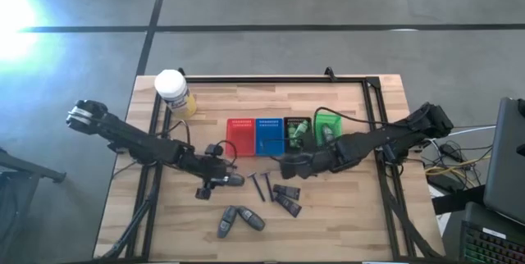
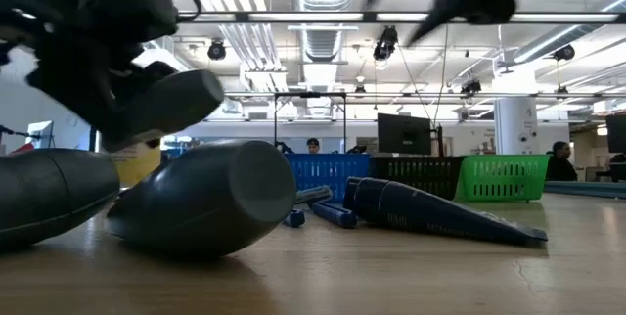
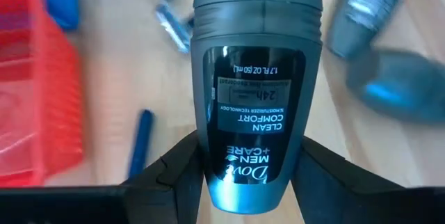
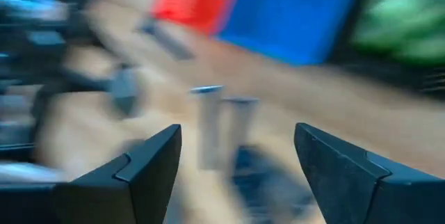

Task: Pick & Place Travel size toiletries
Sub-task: Put the deodorant into the green basket

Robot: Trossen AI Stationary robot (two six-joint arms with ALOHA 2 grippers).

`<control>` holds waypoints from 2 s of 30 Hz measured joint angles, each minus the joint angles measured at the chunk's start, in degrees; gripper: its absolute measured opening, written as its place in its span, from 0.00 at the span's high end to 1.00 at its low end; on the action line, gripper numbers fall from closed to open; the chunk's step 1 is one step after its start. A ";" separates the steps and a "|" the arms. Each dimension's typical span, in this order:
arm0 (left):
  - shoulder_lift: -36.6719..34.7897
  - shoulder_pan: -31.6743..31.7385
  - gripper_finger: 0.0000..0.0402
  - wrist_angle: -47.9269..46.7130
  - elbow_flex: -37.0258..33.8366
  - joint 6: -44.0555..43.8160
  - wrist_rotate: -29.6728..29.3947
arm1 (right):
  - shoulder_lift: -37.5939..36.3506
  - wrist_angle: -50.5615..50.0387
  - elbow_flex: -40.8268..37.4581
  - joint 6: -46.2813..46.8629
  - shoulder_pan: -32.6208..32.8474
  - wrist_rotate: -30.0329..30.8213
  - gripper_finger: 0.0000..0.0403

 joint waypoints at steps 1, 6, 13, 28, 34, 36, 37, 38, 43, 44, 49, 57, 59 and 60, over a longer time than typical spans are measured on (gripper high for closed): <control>-0.22 0.07 0.55 0.87 -0.01 -0.58 -0.76 | 0.36 5.04 -1.08 0.18 0.00 -0.62 0.32; -0.36 0.44 0.55 4.34 1.24 -1.12 -3.53 | 4.09 23.05 -5.02 1.13 -0.22 -0.35 0.34; 0.11 1.01 0.55 6.33 4.60 -0.63 -6.24 | 8.85 32.02 -4.10 1.76 -0.44 -0.88 0.35; 0.30 2.12 0.55 8.65 8.01 2.38 -7.26 | 11.38 34.20 -0.68 -0.63 -1.43 -0.54 0.18; 2.84 2.24 0.55 9.77 9.31 3.27 -7.18 | 11.38 35.49 -0.73 -0.72 -2.00 -0.64 0.18; 3.71 2.24 0.55 9.75 9.94 3.37 -7.06 | 11.38 35.86 -0.71 -0.74 -1.99 -0.92 0.20; 4.04 2.24 0.55 9.76 10.34 3.45 -7.06 | 11.36 35.80 -0.71 -0.74 -1.98 -1.04 0.22; 4.24 2.24 0.55 10.01 10.69 3.59 -7.06 | 11.37 35.71 -0.71 -0.72 -1.99 -1.15 0.23; 4.53 2.24 0.55 9.95 11.78 4.87 -7.96 | 11.38 35.42 -0.73 0.31 -1.97 -2.24 0.32; 4.53 2.24 0.55 9.94 11.94 5.10 -7.98 | 11.37 35.17 -0.73 0.28 -1.94 -2.32 0.33; 4.53 2.24 0.55 9.86 11.86 5.54 -8.36 | 11.35 34.34 -0.73 0.53 -1.95 -3.22 0.41; 4.53 2.08 0.49 9.72 11.74 4.82 -8.80 | 11.34 33.91 -0.73 -0.29 -1.99 -3.58 0.52; 4.40 2.08 0.39 9.75 12.26 4.57 -9.30 | 11.25 32.03 -0.72 -0.81 -1.97 -3.61 0.52; 4.16 2.10 0.34 9.93 12.50 4.08 -10.10 | 11.09 30.91 -0.73 -0.86 -1.93 -3.62 0.52</control>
